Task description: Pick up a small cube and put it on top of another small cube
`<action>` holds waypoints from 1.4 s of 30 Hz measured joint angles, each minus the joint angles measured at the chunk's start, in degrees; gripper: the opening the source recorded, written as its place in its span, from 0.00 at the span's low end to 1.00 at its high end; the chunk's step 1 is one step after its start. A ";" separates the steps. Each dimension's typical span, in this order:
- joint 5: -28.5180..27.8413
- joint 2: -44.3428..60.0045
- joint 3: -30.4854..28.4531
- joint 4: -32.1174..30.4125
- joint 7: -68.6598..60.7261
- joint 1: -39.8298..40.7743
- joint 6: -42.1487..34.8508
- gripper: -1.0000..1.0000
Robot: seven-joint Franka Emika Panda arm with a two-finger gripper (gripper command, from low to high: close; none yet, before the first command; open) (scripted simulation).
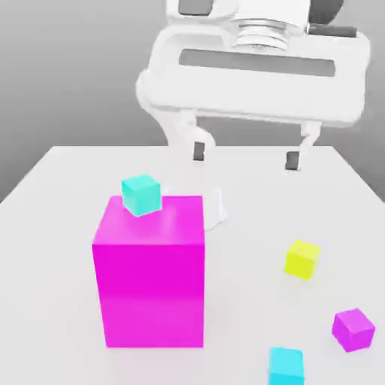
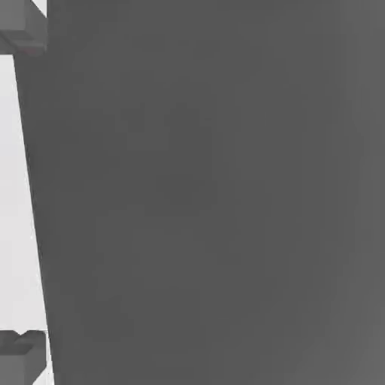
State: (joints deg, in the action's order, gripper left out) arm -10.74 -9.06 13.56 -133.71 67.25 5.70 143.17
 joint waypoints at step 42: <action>1.98 7.99 -3.60 -4.07 6.56 3.12 -9.85 0.00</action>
State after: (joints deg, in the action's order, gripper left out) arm -8.76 -1.06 9.96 -137.78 73.81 8.82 133.32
